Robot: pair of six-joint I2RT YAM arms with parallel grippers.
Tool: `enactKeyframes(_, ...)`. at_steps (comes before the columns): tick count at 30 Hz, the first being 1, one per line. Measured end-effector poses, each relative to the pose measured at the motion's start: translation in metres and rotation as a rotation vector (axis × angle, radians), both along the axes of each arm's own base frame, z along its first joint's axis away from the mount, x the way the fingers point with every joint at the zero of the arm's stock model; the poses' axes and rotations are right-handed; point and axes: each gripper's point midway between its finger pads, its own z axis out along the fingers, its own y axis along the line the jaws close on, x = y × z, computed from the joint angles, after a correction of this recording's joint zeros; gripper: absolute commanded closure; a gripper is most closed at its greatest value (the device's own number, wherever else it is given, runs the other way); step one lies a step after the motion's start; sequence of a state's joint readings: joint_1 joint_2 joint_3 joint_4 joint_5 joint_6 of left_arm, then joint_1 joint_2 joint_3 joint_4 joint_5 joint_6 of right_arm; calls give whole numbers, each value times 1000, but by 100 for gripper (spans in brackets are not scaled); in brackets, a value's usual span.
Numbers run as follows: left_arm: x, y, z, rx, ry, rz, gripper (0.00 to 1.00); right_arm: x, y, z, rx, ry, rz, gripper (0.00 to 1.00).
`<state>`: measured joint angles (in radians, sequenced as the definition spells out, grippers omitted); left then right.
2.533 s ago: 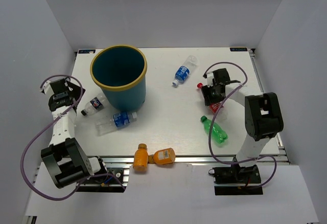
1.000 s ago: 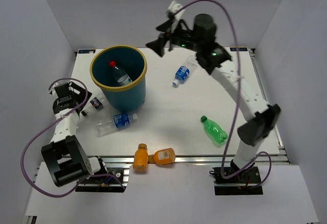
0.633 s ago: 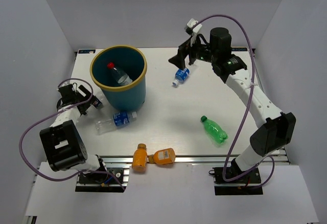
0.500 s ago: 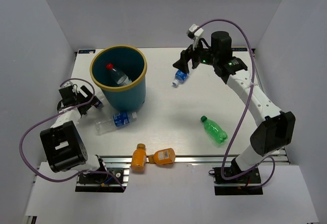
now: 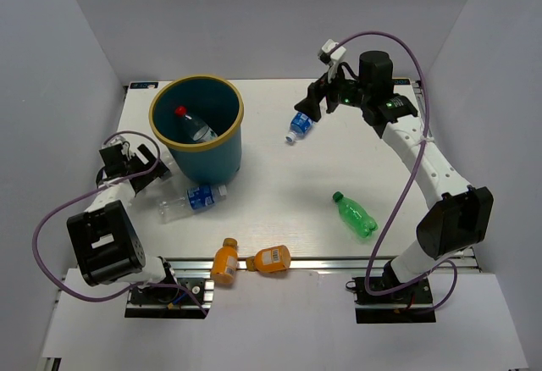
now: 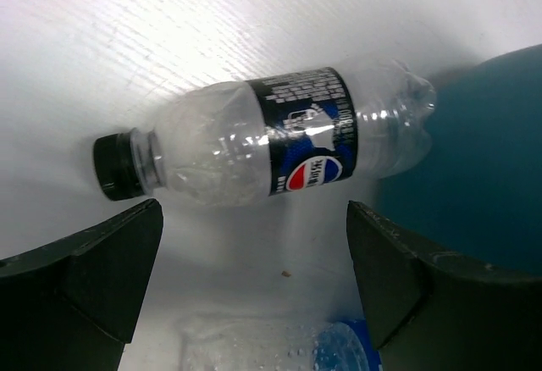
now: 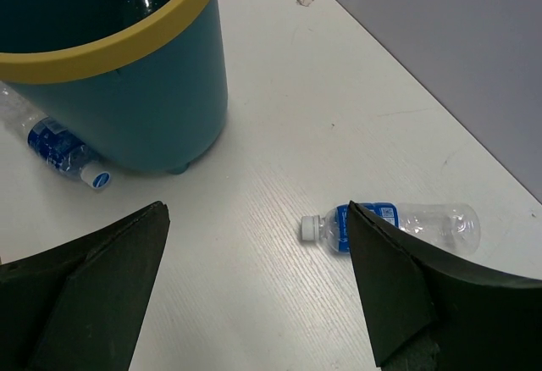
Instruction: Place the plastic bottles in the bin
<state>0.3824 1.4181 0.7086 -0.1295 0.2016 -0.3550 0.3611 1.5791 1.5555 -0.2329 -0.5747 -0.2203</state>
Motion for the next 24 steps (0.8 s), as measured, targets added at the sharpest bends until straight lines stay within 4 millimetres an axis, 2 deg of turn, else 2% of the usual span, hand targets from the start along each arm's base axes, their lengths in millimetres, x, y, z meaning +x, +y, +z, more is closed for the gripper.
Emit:
enactKeyframes(4, -6, 5, 1, -3, 28, 63, 2, 1, -2, 0, 3, 6, -3, 11)
enactKeyframes(12, 12, 5, 25, -165, -32, 281, 2, 9, -11, -3, 24, 29, -31, 11)
enactKeyframes(16, 16, -1, 37, -259, -74, 387, 2, 11, -16, -14, 25, 50, -46, 11)
enactKeyframes(20, 22, -15, 47, -329, -106, 459, 2, 15, -25, -25, 24, 72, -70, 11)
enactKeyframes(24, 23, -26, 41, -349, -76, 533, 2, 20, -37, -30, 23, 79, -100, 11)
